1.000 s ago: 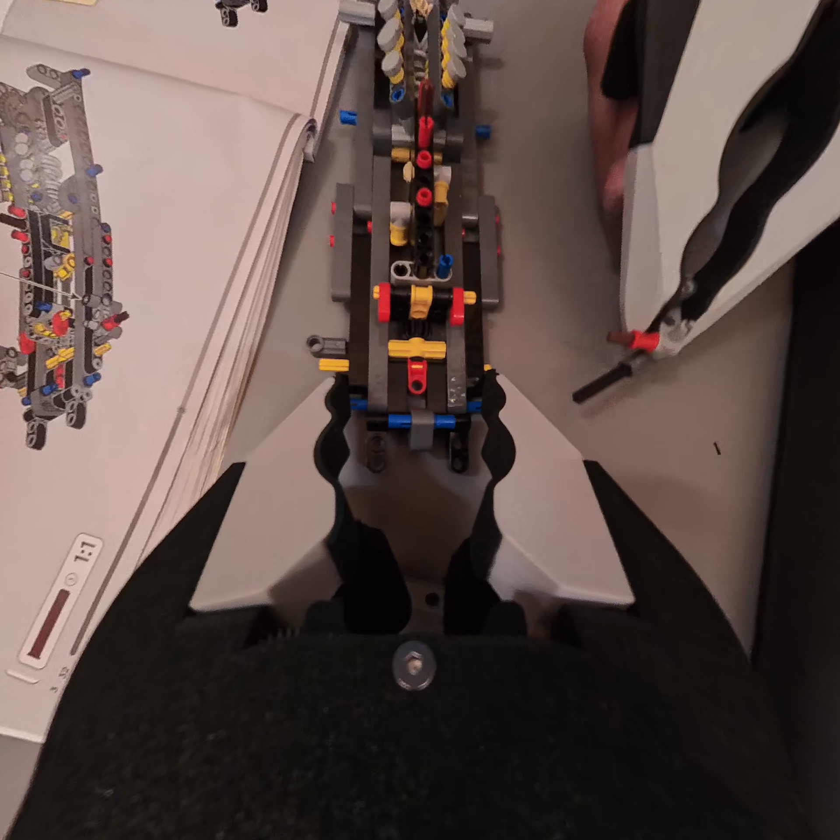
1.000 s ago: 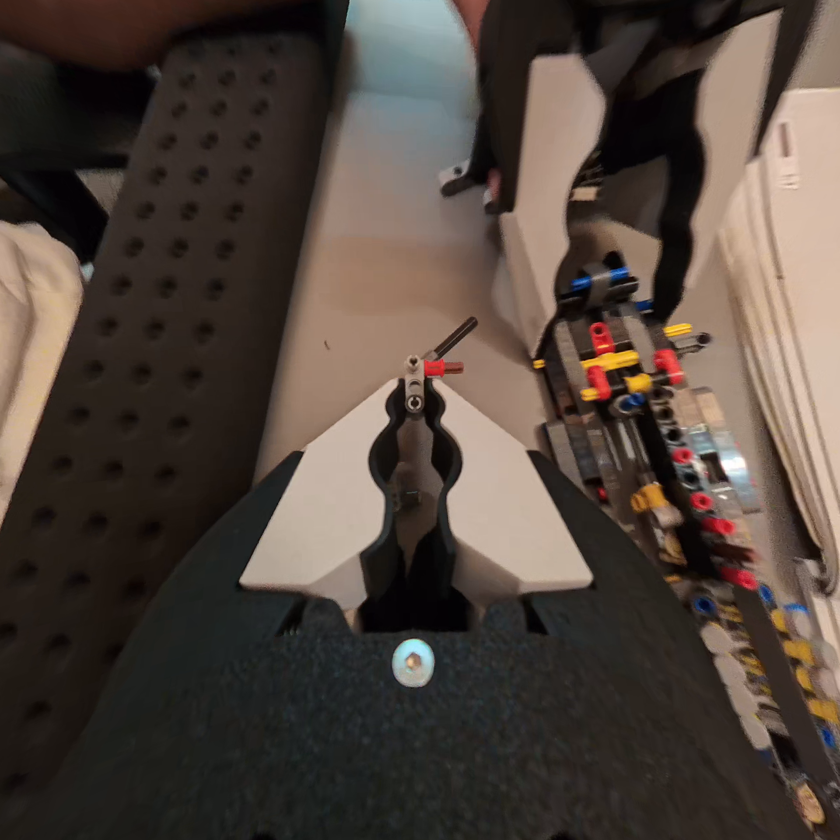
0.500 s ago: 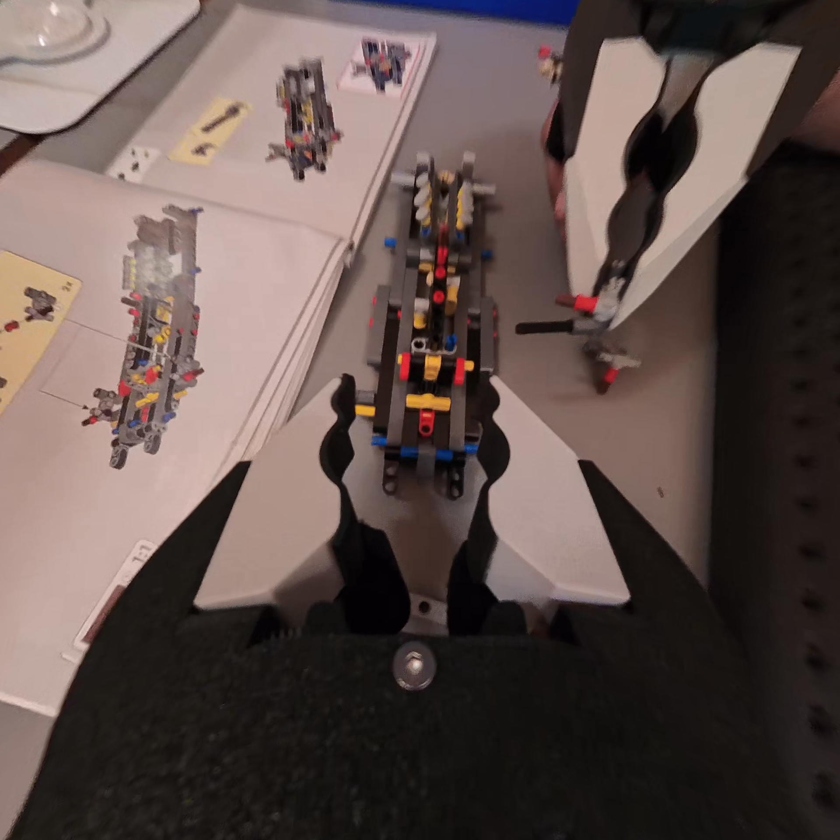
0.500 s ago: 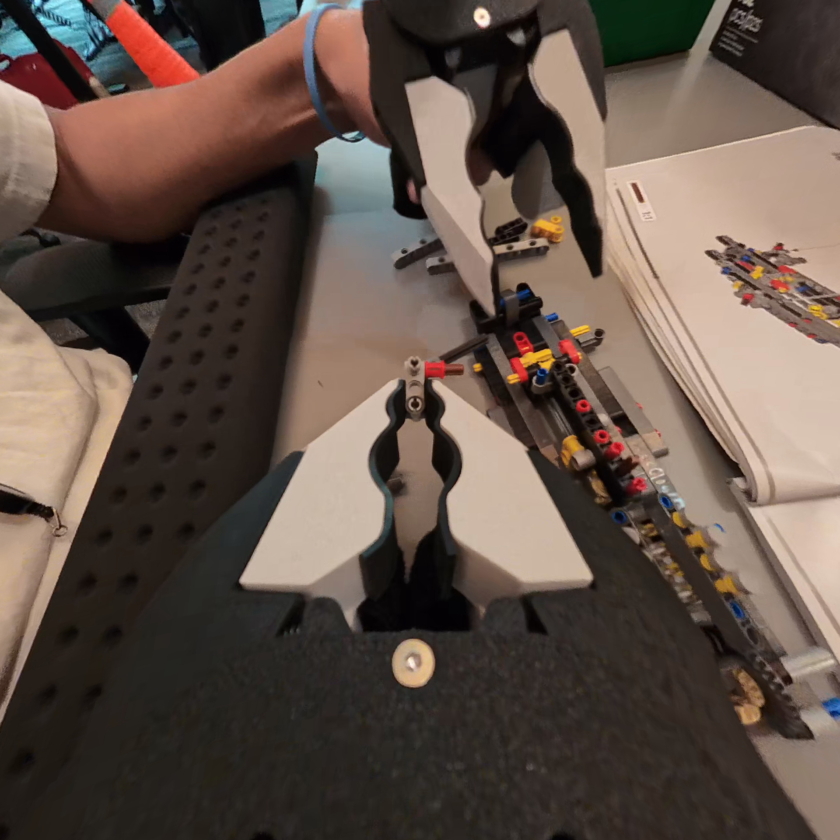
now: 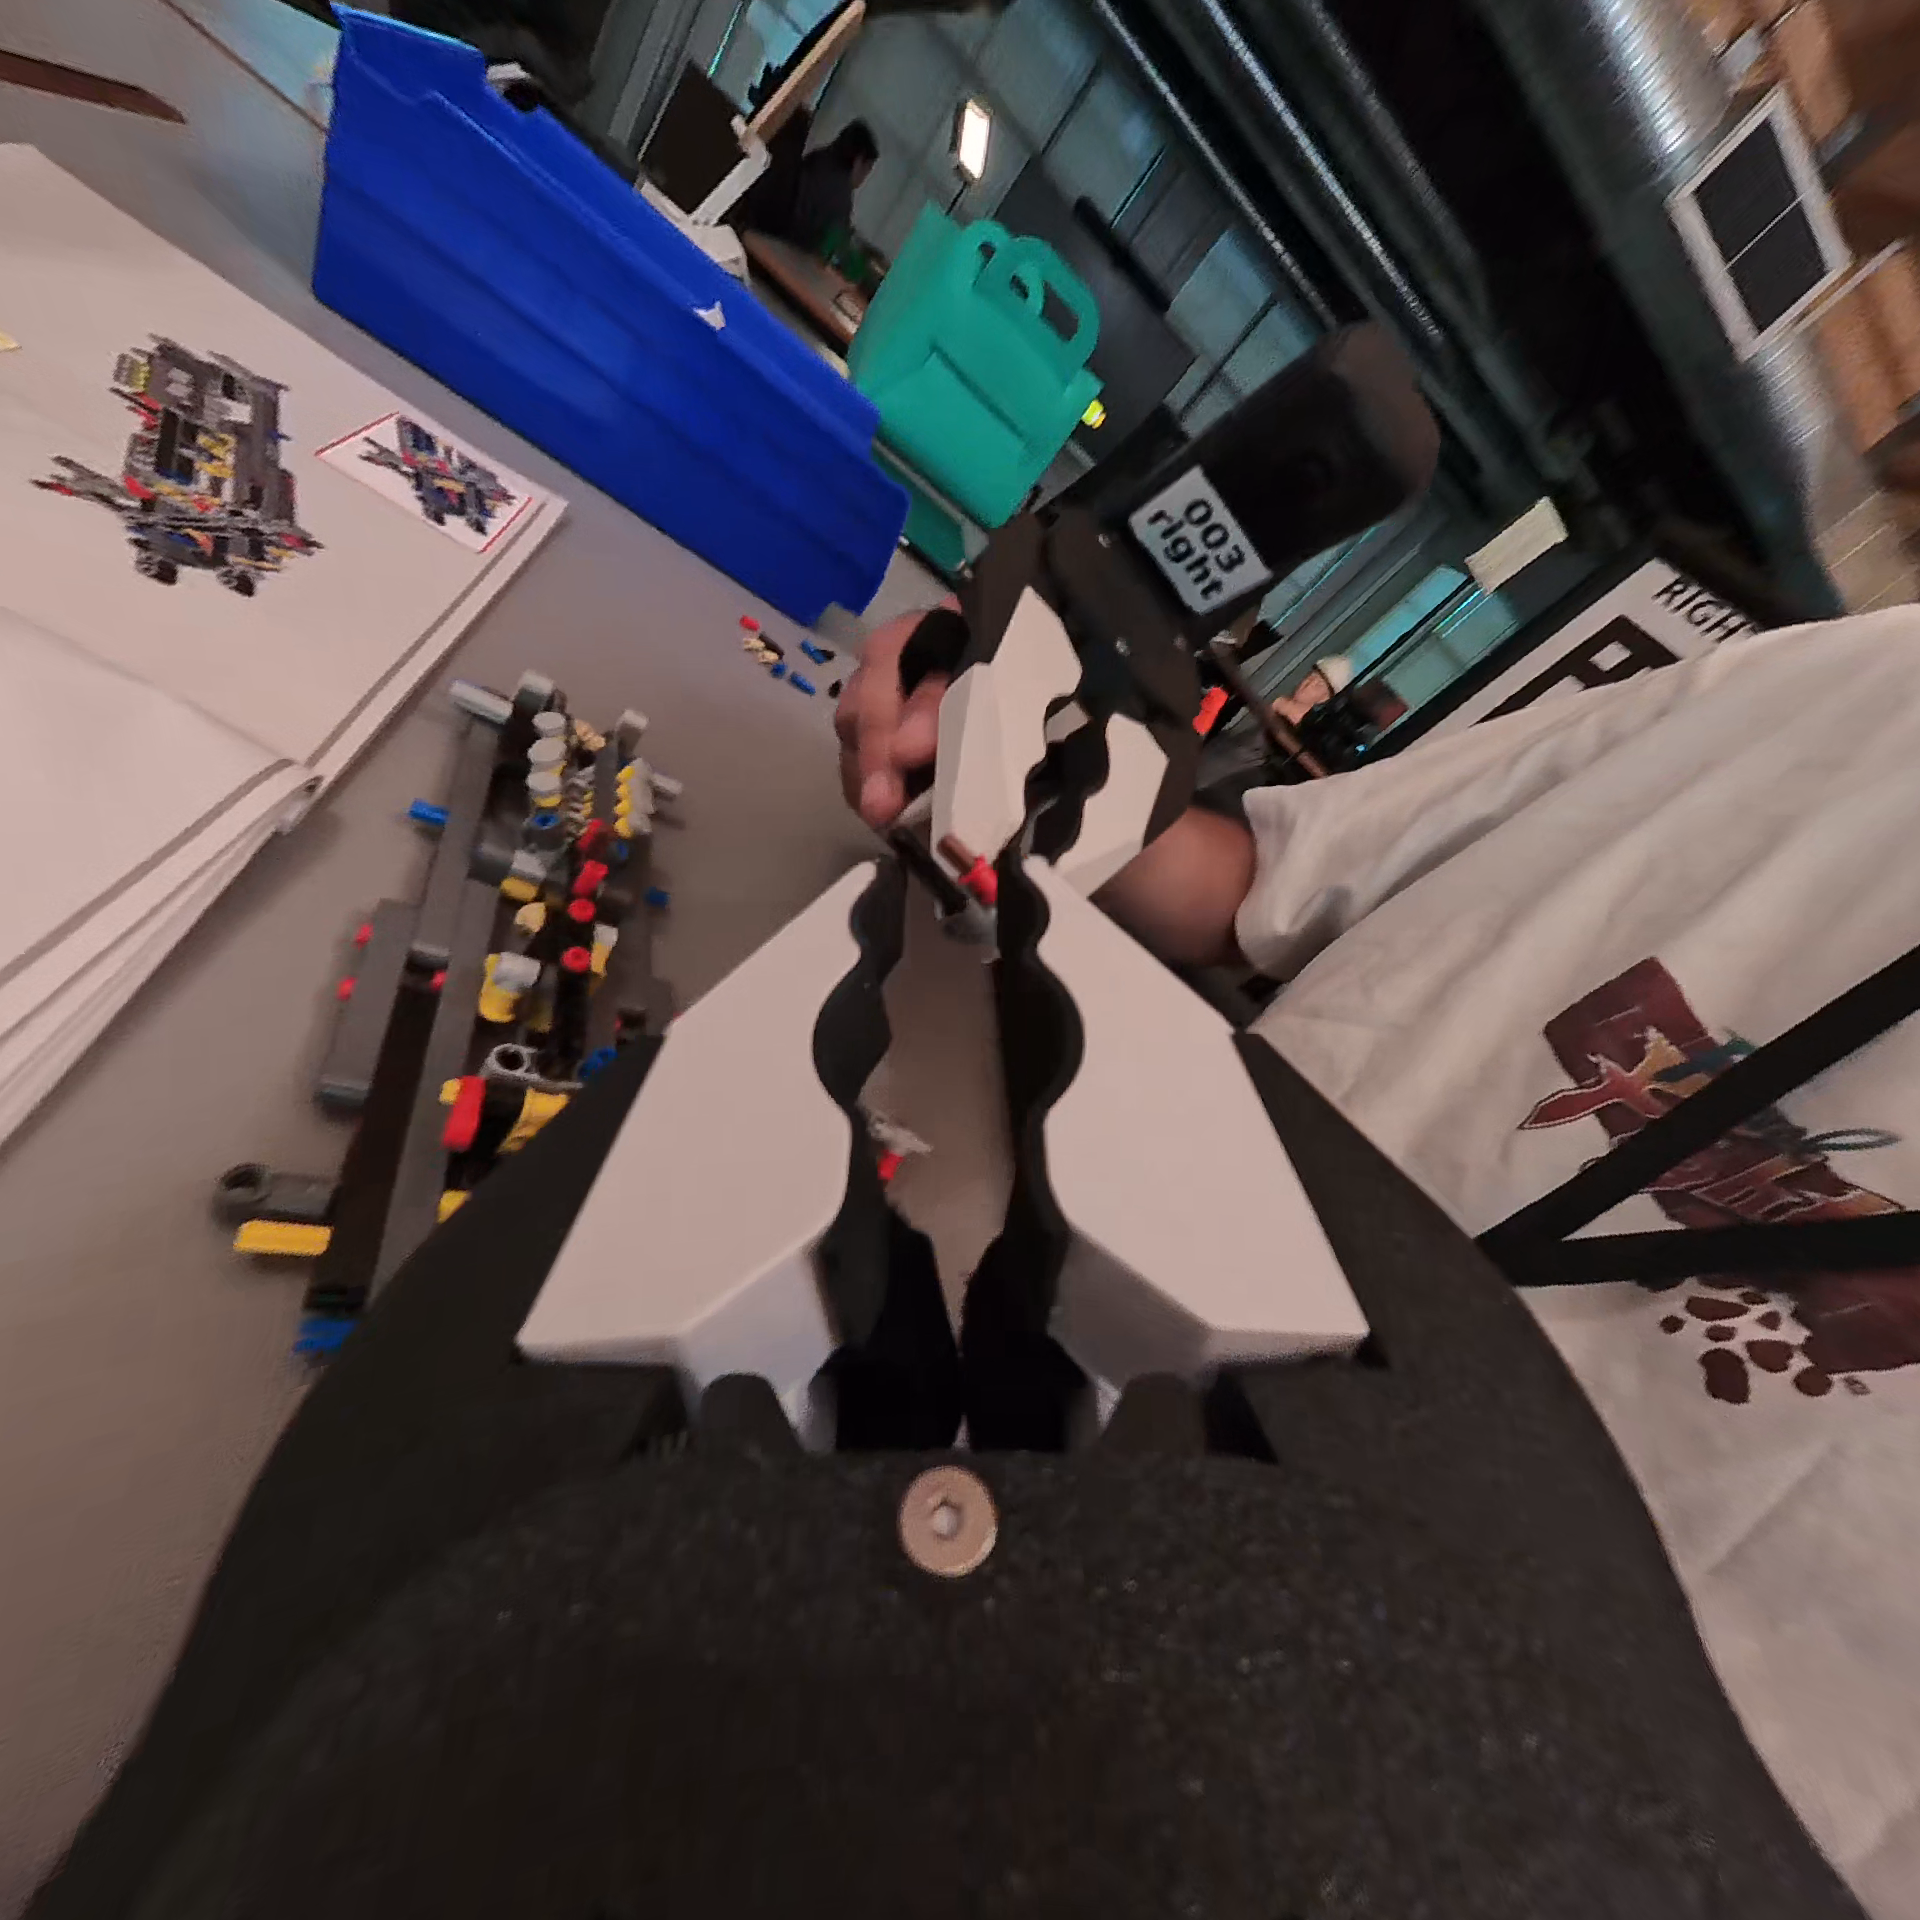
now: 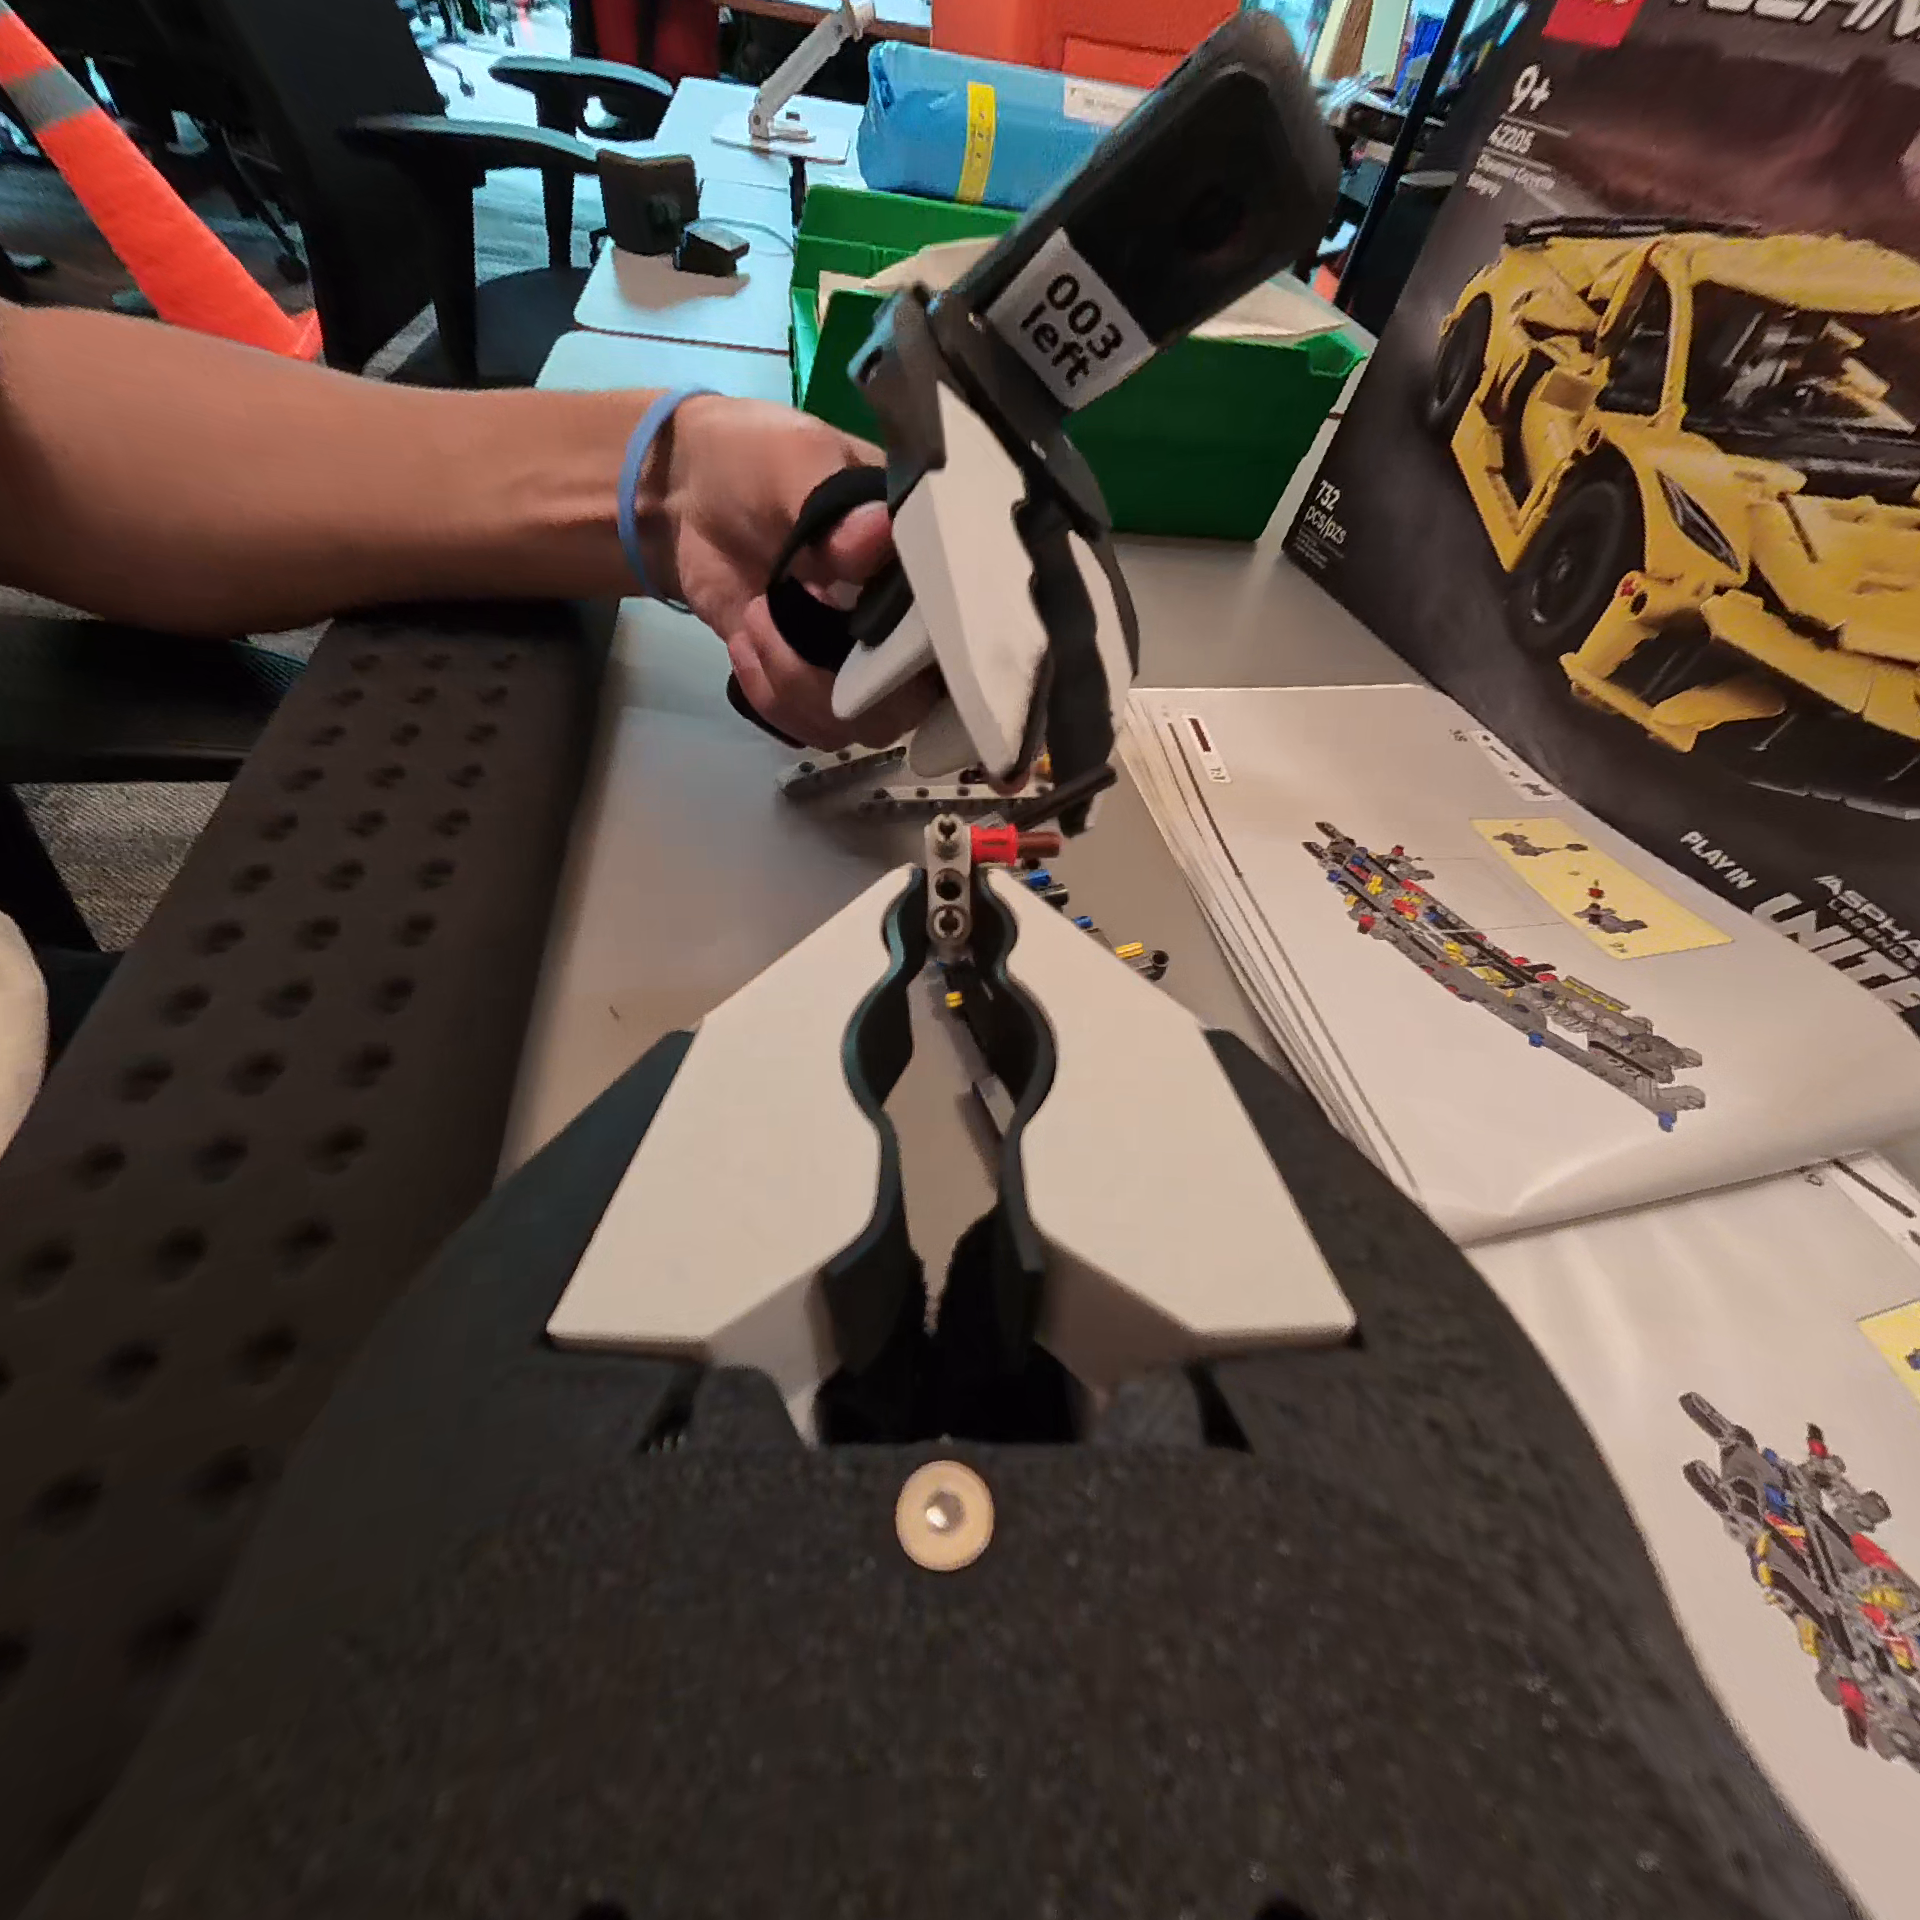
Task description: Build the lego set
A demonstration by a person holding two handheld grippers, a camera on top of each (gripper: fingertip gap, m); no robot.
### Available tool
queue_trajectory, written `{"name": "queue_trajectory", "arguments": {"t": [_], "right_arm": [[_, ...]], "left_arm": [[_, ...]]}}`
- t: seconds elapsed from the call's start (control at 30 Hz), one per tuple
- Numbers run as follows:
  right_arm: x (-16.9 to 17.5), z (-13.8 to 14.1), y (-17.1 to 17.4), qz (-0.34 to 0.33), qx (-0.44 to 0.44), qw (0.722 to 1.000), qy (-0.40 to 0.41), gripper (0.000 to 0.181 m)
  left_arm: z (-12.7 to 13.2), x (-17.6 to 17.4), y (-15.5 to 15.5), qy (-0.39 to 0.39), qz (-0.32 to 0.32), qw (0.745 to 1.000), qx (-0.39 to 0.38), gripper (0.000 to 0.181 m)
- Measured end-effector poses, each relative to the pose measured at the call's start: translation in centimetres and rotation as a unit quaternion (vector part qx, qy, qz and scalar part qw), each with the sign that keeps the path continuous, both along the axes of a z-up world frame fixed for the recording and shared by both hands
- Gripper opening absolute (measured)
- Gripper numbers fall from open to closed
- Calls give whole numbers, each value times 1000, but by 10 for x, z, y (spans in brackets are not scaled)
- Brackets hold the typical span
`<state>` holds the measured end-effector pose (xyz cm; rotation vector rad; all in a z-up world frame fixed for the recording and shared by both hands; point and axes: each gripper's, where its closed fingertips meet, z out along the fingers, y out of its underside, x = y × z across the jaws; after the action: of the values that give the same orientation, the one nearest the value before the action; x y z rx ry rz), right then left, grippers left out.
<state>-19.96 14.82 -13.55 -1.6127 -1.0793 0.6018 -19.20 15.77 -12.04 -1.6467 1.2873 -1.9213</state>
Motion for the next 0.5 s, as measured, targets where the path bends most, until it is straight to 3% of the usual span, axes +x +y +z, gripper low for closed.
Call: {"name": "queue_trajectory", "arguments": {"t": [0.33, 0.5], "right_arm": [[-4, -5, -3, 6, 54, 998, -44, 6], [-1, 10, 2, -4, -47, 997, 62, 6]], "left_arm": [[-3, 2, -7, 4, -16, 1000, -5, 3], [12, -3, -2, -23, 0, 1000, 13, 3]]}}
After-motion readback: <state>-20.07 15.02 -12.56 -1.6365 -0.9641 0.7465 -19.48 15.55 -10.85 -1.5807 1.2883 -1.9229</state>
